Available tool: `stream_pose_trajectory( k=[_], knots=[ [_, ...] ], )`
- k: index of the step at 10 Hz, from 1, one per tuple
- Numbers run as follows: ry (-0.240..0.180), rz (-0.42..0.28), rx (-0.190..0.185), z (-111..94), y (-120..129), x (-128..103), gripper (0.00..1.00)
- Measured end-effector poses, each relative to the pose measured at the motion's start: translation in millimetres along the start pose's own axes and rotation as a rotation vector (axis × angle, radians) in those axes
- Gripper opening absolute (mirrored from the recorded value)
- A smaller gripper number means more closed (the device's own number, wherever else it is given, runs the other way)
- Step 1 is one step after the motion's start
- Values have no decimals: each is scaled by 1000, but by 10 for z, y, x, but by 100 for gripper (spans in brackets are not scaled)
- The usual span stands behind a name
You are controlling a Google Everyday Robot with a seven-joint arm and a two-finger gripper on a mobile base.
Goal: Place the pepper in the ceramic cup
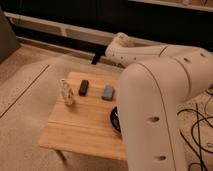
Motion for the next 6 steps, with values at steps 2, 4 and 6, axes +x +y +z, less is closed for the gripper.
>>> stream_pose_trajectory(
  k=[2,4,6],
  knots=[
    [0,-27,57,50,-121,33,0],
    [2,-57,192,166,-479,79,0],
    [-4,-70,264,201,-614,87,0]
  ],
)
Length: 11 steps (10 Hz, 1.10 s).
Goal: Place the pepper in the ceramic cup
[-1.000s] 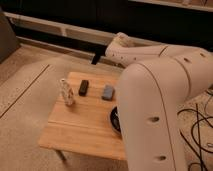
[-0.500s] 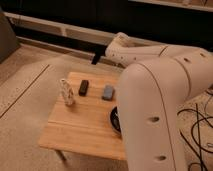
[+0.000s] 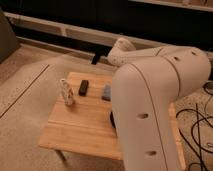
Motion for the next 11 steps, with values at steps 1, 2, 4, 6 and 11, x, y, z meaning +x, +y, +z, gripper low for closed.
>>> stream_pose_trajectory(
  k=[1,2,4,6,11],
  knots=[
    [-6,-1,14,6,14,-4,0],
    [-20,-1,20,-21,105,-25,0],
    [-42,-4,5,-92,283,-73,0],
    [-57,-8,-15,-151,451,-98,0],
    [-27,-50,-28,-132,644,79,22]
  ],
)
